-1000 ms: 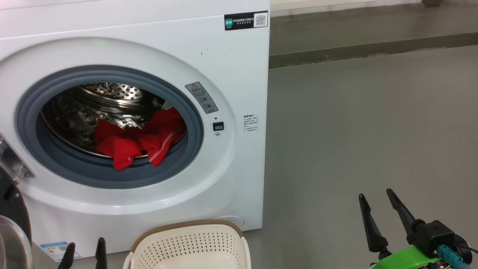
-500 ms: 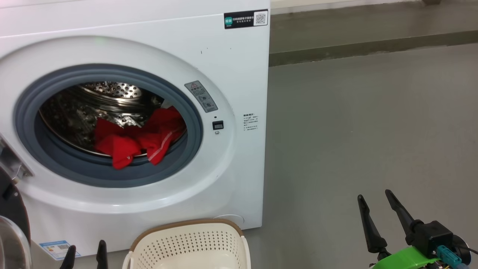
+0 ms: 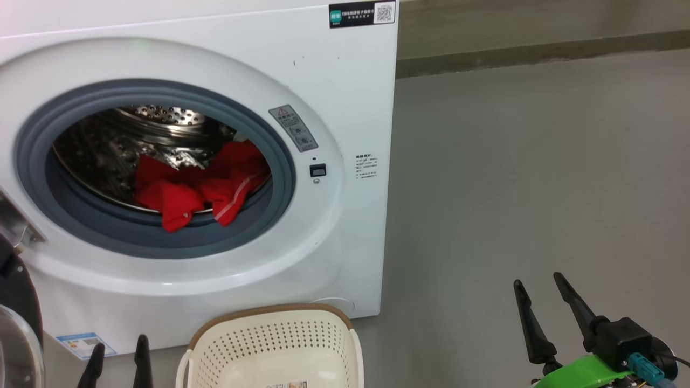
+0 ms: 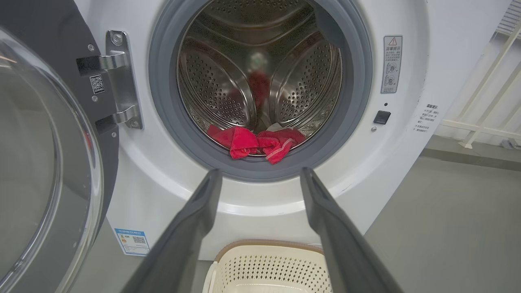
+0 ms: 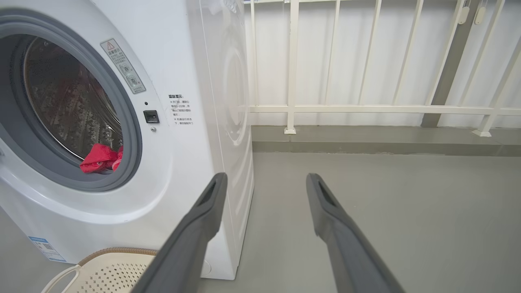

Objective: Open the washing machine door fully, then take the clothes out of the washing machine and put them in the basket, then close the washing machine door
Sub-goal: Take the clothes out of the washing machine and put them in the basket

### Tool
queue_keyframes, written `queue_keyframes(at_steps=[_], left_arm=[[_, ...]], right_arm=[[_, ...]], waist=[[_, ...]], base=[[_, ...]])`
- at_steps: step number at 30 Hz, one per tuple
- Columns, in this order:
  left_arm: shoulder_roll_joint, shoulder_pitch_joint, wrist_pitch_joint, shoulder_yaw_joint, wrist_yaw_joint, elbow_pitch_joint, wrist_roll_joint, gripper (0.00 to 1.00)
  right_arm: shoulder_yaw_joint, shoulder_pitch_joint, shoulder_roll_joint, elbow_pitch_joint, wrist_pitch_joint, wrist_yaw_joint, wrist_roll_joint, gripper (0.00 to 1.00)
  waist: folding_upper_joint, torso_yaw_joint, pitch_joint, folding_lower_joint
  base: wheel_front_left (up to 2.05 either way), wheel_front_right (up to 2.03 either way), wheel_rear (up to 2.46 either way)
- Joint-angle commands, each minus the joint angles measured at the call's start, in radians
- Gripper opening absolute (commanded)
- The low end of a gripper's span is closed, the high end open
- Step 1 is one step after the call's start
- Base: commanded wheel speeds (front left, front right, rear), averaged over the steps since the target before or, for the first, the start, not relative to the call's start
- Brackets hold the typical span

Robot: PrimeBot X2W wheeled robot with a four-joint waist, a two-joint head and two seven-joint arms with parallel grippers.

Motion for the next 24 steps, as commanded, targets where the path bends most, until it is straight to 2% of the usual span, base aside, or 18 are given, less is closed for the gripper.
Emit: queue_keyframes(at_steps=[1,11,24], left_arm=[[0.019,-0.068,0.003,0.037,0.011,-0.015,0.000,1.00],[0.029,-0.209,0.023,0.015,0.010,0.064,-0.001,1.00],[0.050,-0.510,0.002,-0.008,-0.014,0.238,0.005,1.00]], right_arm=[[0.027,-0.052,-0.009,-0.028,-0.006,0.006,0.004,1.00],[0.035,-0.073,-0.009,-0.029,-0.006,0.006,-0.015,1.00],[0.050,-0.157,-0.009,-0.045,-0.006,0.006,-0.034,1.00]], waist=[[-0.0001,0.006,0.015,0.0000],[-0.0001,0.026,0.075,0.0000],[-0.0001,0.046,0.219,0.0000]], base=[[0.00,0.00,0.00],[0.00,0.00,0.00],[0.00,0.00,0.00]])
